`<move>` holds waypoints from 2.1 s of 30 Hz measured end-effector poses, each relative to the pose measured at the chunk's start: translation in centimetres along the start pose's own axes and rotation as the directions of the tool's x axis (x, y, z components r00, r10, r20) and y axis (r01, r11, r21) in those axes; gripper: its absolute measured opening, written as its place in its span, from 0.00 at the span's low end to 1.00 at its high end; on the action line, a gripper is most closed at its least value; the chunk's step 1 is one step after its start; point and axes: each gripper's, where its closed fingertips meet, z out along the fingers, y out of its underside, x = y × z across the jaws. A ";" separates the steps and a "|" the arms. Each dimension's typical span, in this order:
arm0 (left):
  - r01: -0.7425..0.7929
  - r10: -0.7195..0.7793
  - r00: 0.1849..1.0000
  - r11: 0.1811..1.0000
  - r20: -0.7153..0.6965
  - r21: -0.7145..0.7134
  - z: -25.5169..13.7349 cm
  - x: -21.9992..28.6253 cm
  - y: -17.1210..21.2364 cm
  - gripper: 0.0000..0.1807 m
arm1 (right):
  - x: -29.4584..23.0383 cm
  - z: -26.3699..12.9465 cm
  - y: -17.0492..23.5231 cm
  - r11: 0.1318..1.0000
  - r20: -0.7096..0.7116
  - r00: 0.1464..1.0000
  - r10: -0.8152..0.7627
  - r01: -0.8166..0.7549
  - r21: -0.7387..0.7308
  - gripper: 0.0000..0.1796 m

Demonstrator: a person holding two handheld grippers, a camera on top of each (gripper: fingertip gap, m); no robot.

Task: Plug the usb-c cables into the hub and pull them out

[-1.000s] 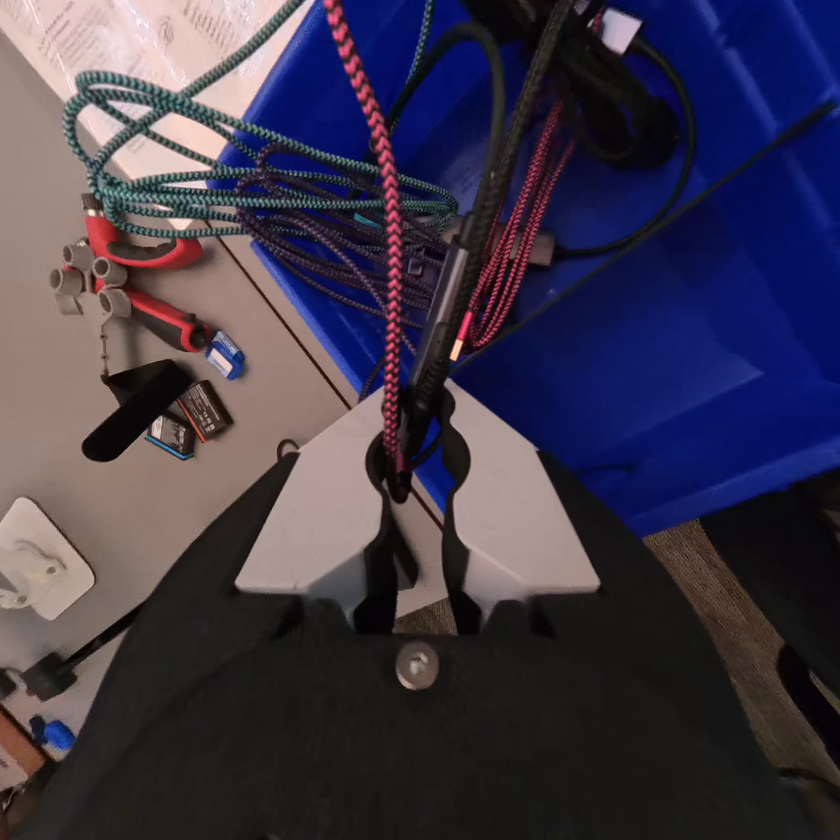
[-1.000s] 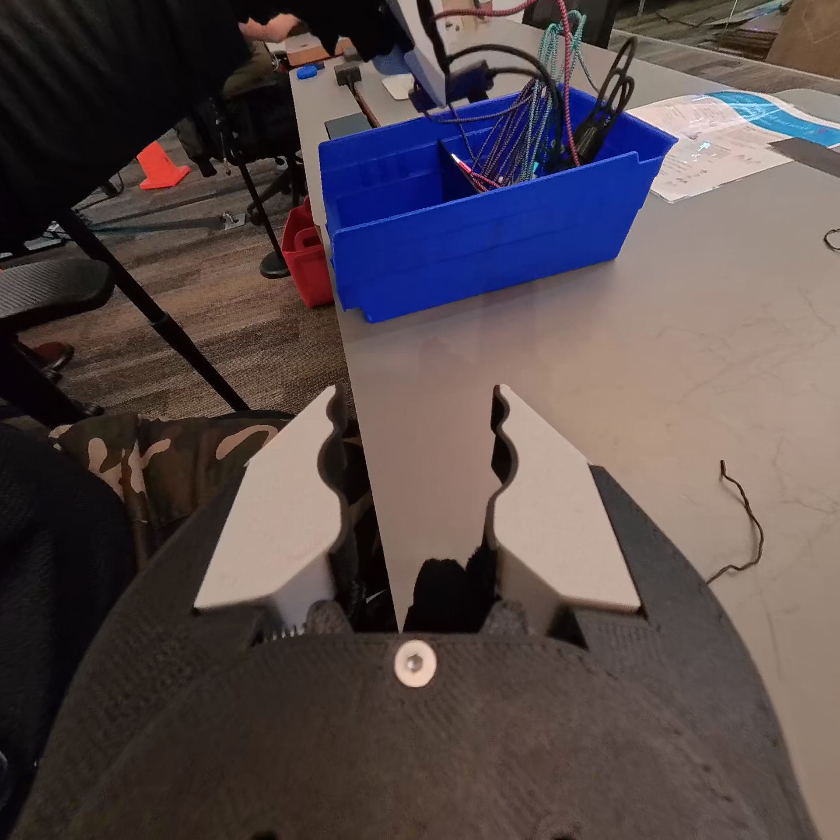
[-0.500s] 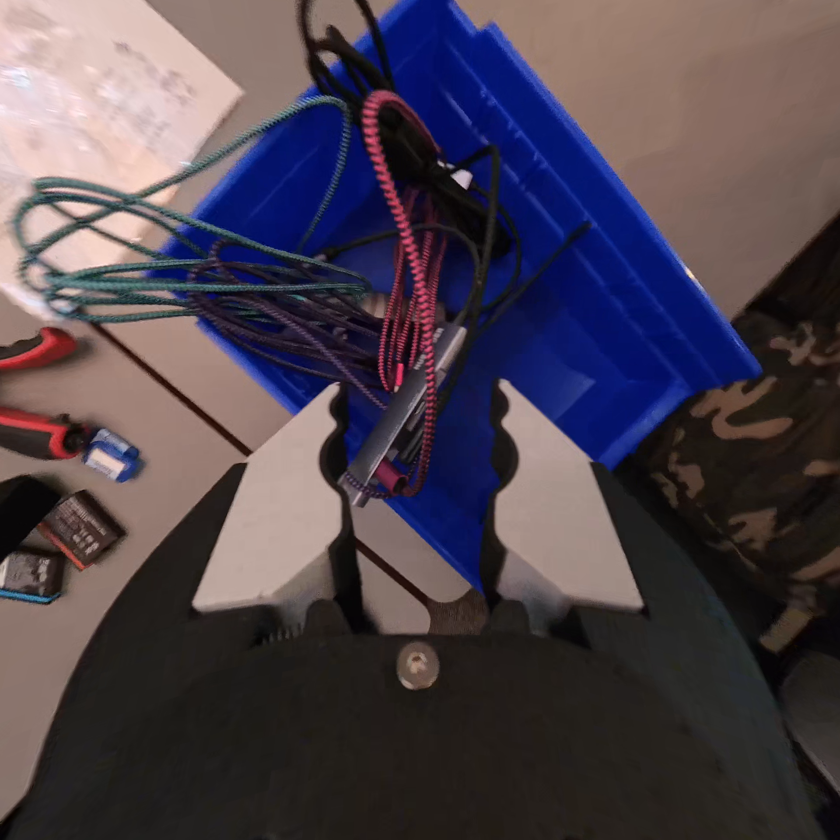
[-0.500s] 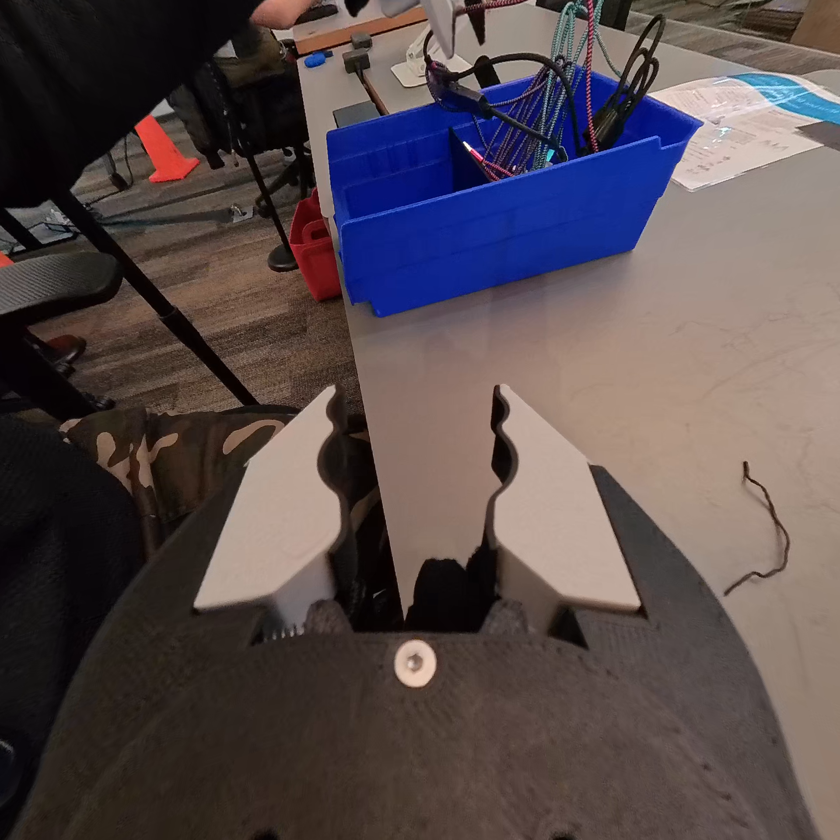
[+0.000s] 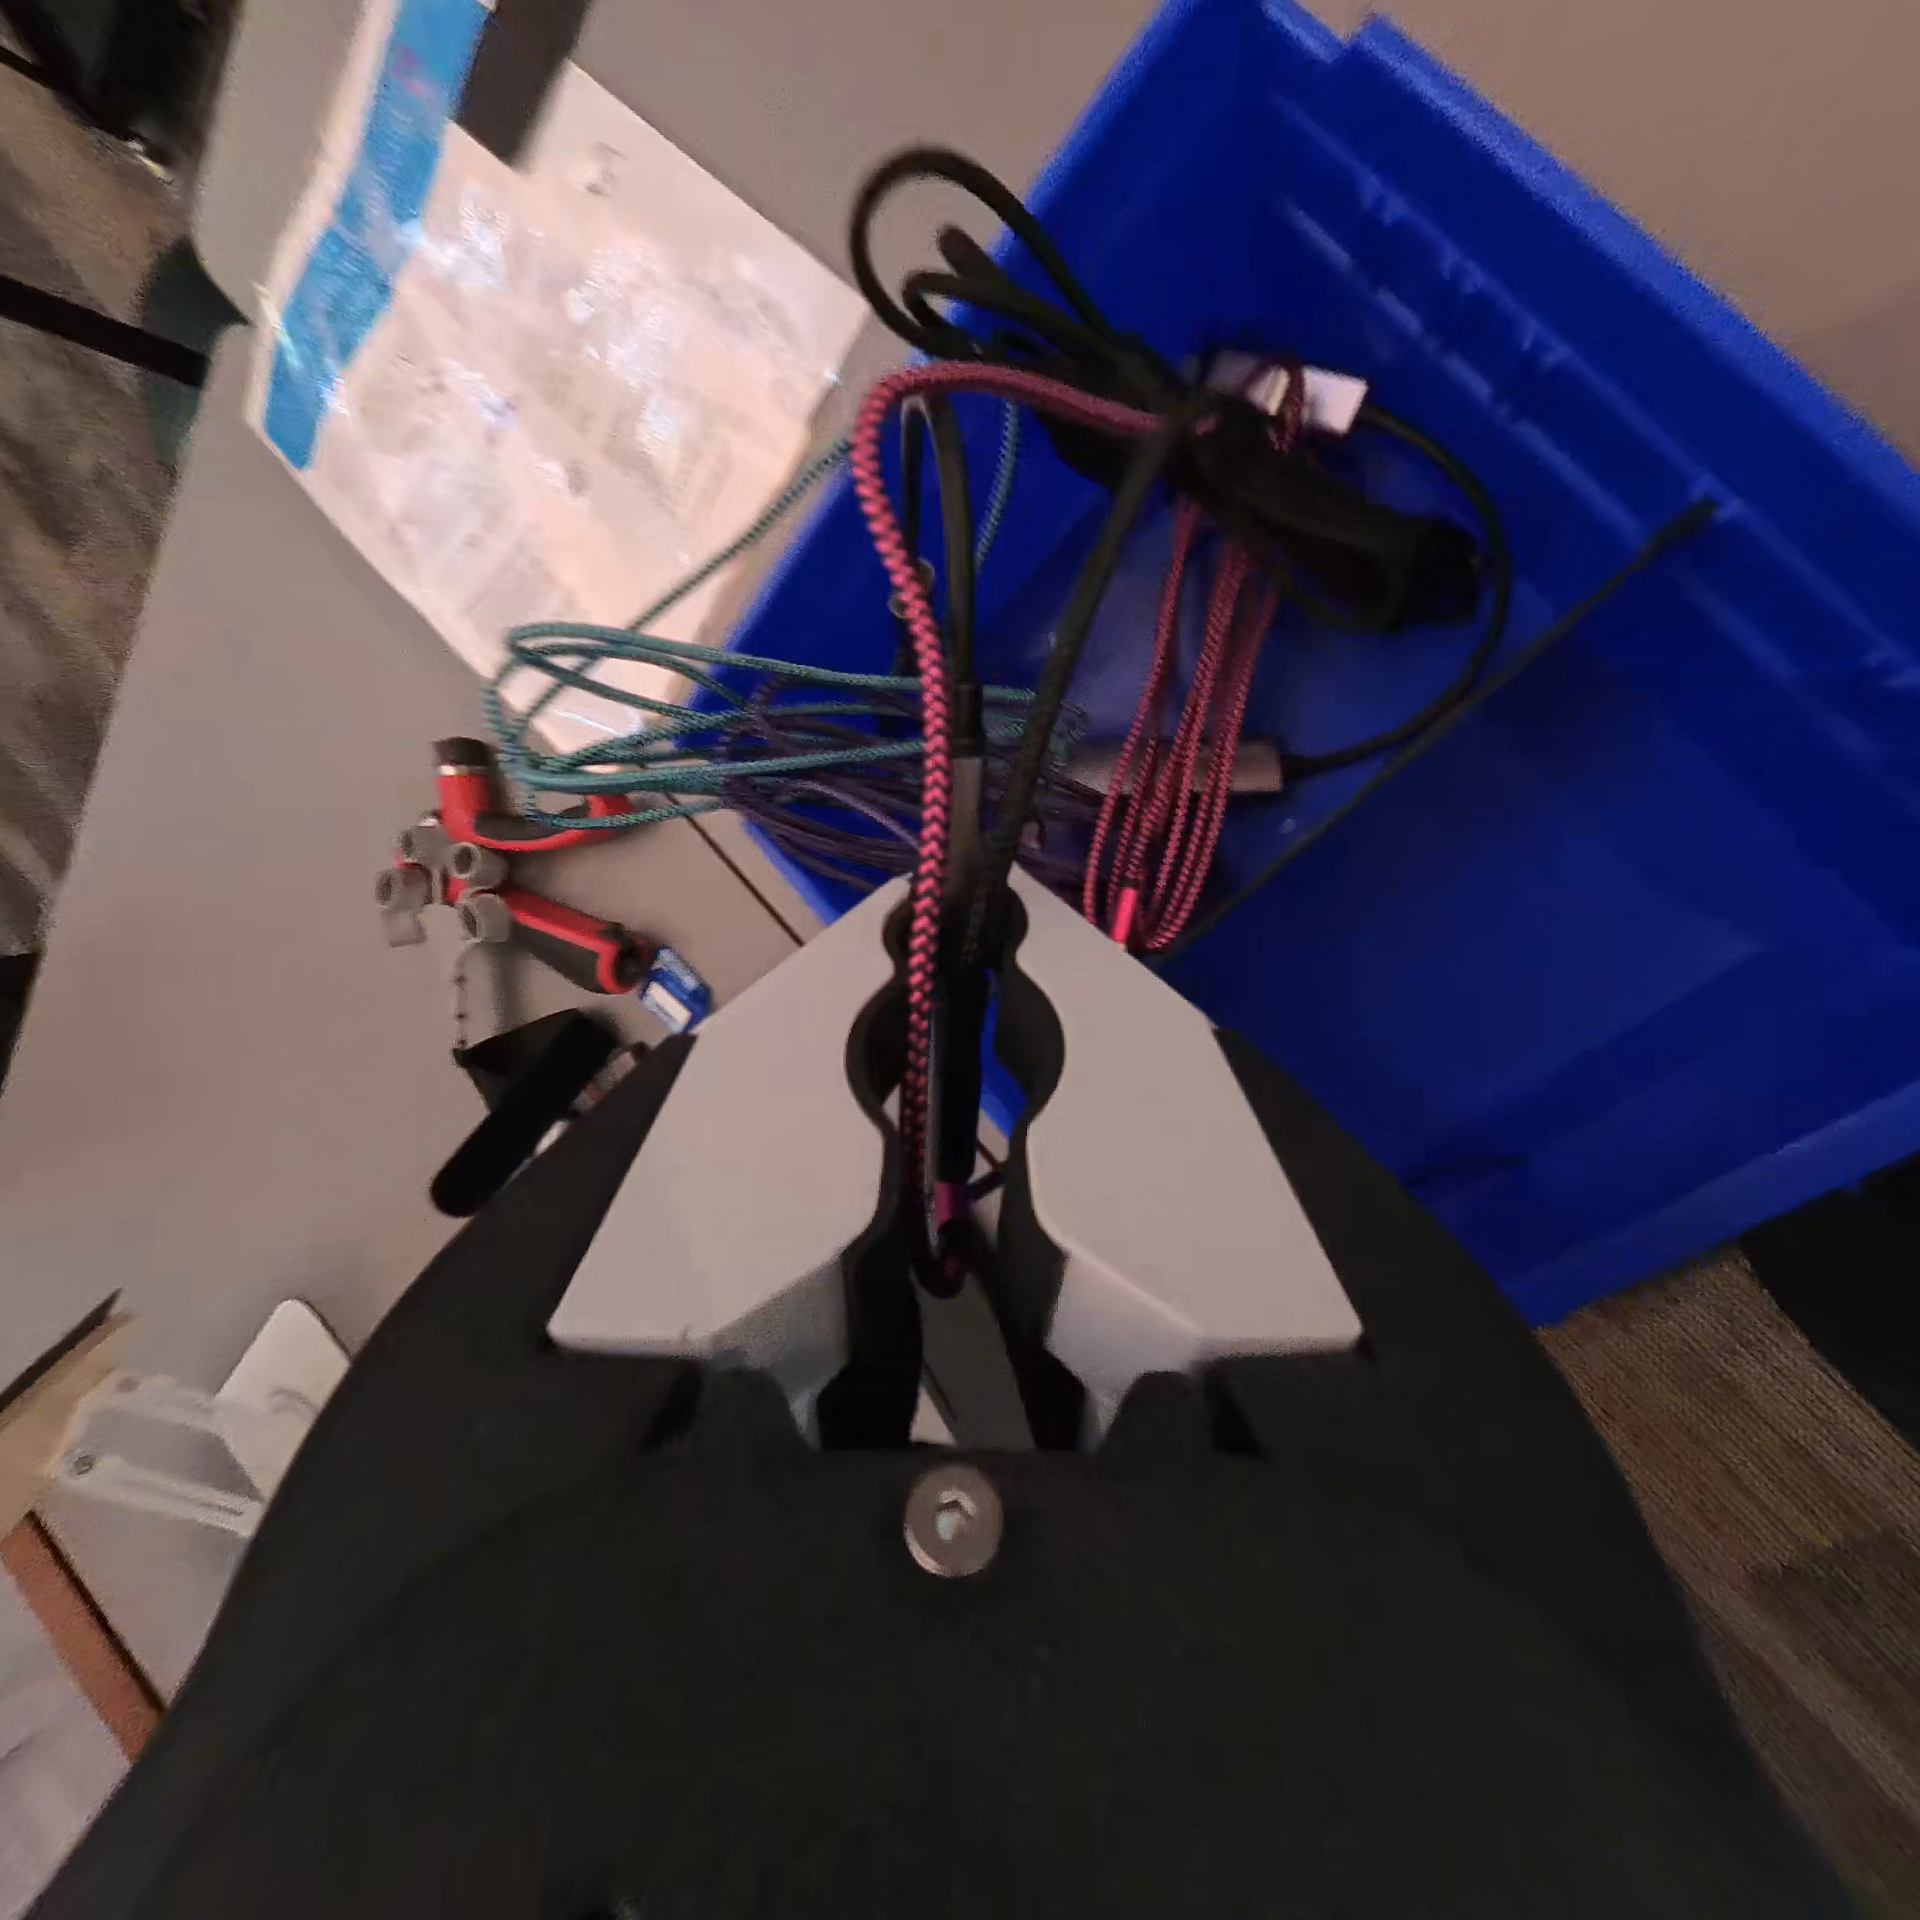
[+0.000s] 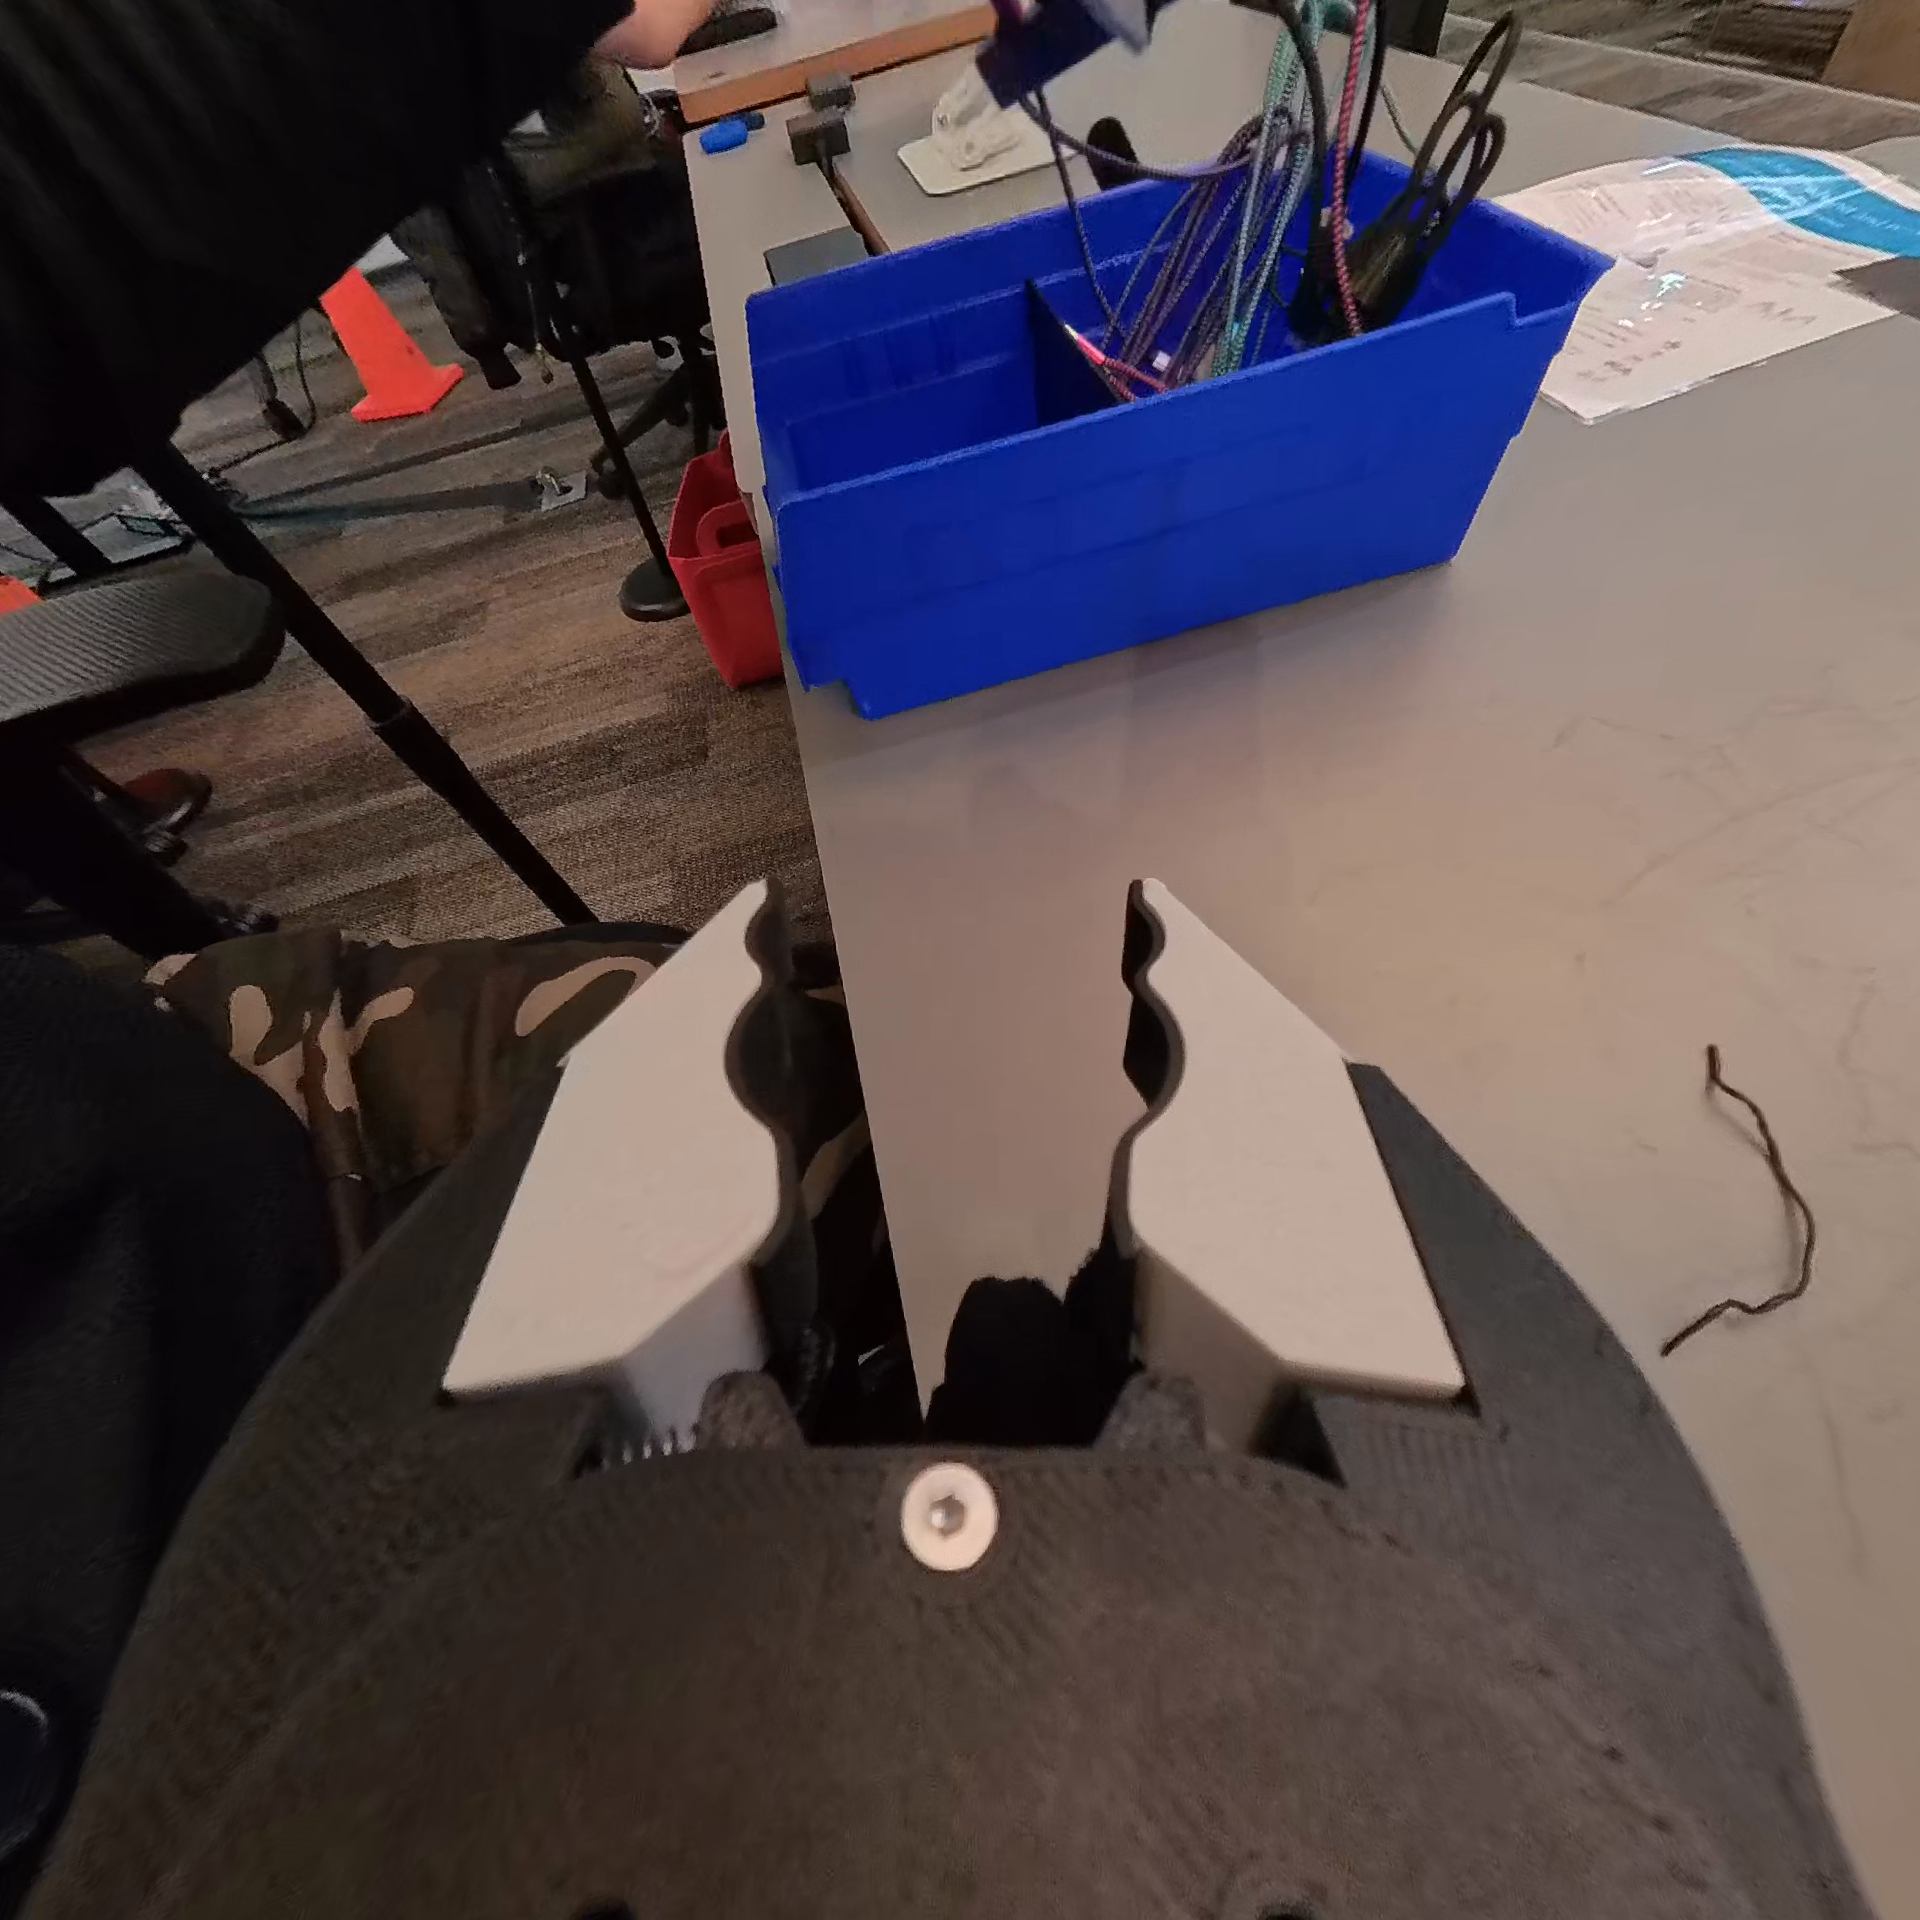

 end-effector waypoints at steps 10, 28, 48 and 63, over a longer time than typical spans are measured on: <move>-0.007 -0.006 0.983 0.998 0.182 0.067 -4.2 -5.1 -4.7 0.04 | -0.1 -0.1 -0.1 1.000 0.005 1.000 -0.001 0.001 0.006 0.35; 0.061 -0.181 0.920 0.943 0.347 0.328 -11.7 -9.7 -8.0 0.04 | -0.1 0.0 0.0 1.000 0.011 1.000 0.005 -0.005 0.004 0.35; 0.153 -0.314 0.872 0.904 0.375 0.399 -17.7 -14.3 -9.5 0.04 | -0.8 0.2 -0.2 1.000 0.026 1.000 -0.001 0.001 -0.002 0.35; 0.137 -0.424 0.818 0.801 0.390 0.582 -28.2 -17.7 -14.8 0.04 | -1.1 -0.1 -0.6 1.000 0.038 0.999 -0.009 0.008 0.014 0.35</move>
